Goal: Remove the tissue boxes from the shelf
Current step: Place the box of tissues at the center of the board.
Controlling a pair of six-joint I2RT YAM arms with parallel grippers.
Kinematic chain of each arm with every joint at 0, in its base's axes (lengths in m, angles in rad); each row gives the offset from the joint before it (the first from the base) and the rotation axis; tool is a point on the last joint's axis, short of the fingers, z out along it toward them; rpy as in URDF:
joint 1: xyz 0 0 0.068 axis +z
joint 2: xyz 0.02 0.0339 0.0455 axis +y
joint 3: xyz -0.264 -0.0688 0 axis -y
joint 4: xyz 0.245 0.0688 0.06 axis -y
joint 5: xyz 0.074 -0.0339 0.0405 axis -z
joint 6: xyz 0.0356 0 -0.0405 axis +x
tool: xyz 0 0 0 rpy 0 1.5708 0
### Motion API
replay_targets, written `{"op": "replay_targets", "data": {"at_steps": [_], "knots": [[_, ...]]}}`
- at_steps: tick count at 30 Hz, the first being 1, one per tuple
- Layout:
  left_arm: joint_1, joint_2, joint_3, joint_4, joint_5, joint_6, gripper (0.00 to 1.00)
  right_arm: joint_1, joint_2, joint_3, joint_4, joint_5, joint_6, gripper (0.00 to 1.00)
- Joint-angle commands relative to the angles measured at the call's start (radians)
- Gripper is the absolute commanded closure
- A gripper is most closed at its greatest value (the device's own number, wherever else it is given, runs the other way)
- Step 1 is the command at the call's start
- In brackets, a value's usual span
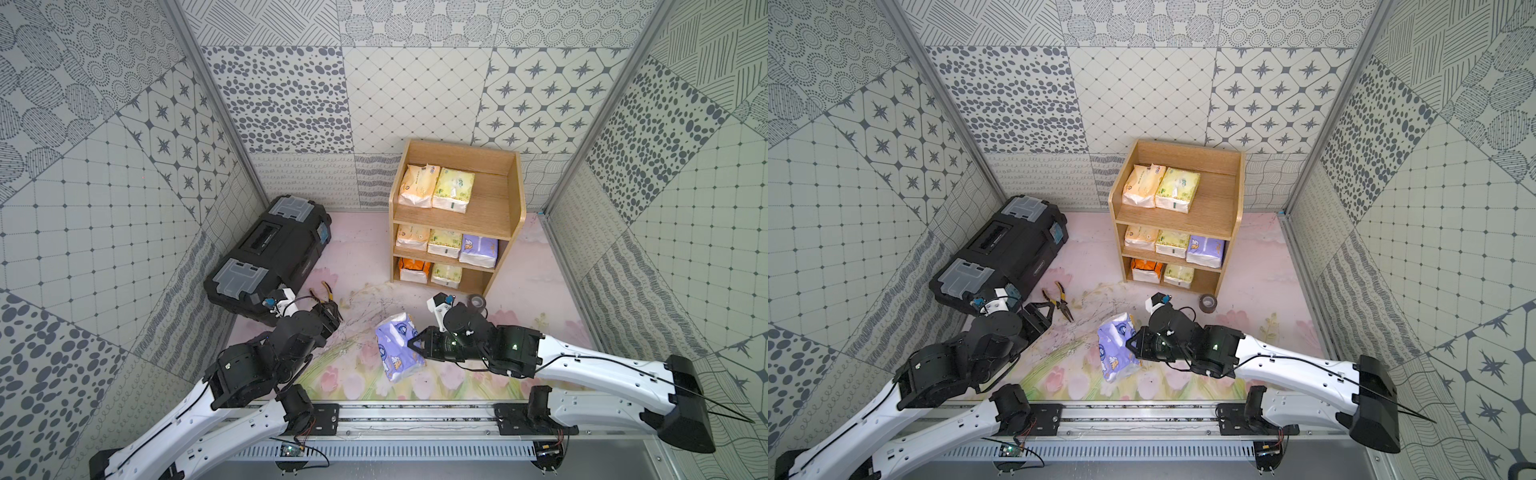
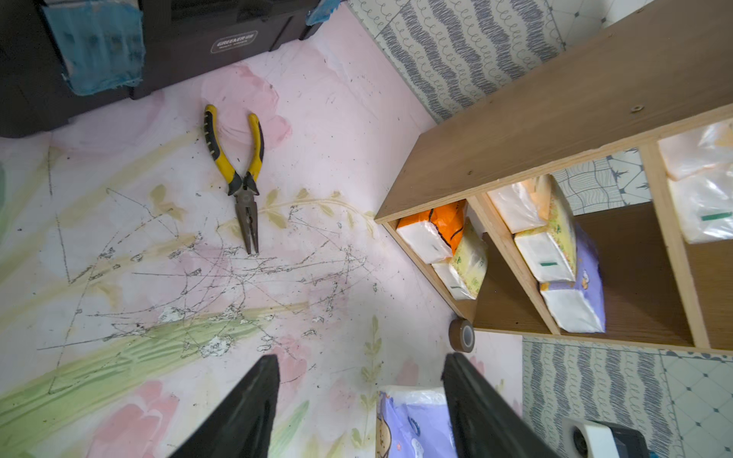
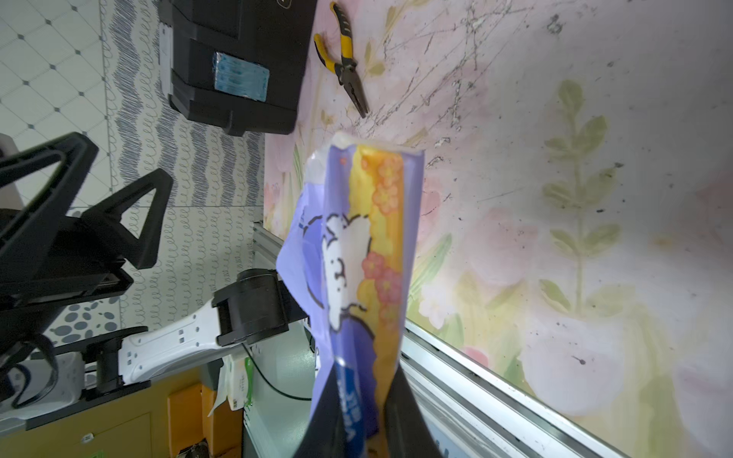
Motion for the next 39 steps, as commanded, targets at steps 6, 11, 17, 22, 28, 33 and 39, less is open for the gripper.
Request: {"op": "replay_targets", "data": {"at_steps": [6,11,17,22,28,33,39], "knots": [[0.005,-0.098,-0.214,0.158,0.041,0.029,0.30,0.028,0.081,-0.116,0.318,0.109,-0.015,1.00],[0.005,-0.119,-0.218,0.165,0.081,0.072,0.30,0.027,0.130,-0.182,0.461,0.106,-0.049,1.00],[0.005,-0.076,-0.227,0.179,0.148,0.136,0.29,0.027,0.176,-0.186,0.441,0.122,-0.070,1.00],[0.005,-0.067,-0.288,0.264,0.176,0.108,0.29,0.024,0.199,-0.231,0.491,0.139,-0.063,1.00],[0.005,-0.062,-0.280,0.283,0.172,0.143,0.28,-0.003,0.232,-0.242,0.448,0.170,-0.079,0.92],[0.005,-0.061,-0.268,0.277,0.181,0.170,0.28,-0.035,0.208,-0.299,0.453,0.198,-0.103,0.77],[0.005,-0.054,-0.251,0.306,0.219,0.184,0.28,-0.071,0.120,-0.339,0.350,0.254,-0.096,0.47]]}}
